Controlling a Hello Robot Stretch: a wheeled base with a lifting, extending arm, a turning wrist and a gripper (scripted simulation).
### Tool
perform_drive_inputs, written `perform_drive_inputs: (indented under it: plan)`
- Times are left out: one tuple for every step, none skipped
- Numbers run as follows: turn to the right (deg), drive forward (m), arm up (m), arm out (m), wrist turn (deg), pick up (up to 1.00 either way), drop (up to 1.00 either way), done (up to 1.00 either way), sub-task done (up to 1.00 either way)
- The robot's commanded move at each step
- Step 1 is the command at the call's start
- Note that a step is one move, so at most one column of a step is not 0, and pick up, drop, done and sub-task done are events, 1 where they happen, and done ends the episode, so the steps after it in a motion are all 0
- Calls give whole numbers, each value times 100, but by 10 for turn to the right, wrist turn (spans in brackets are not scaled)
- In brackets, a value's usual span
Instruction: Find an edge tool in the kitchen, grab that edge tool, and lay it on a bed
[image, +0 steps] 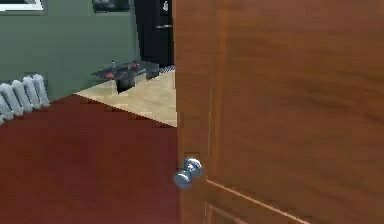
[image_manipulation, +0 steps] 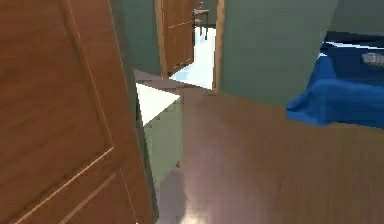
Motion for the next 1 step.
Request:
perform_drive_inputs:
  plan:
    - [-450, 0, 0, 0, 0, 0, 0, 0, 0]
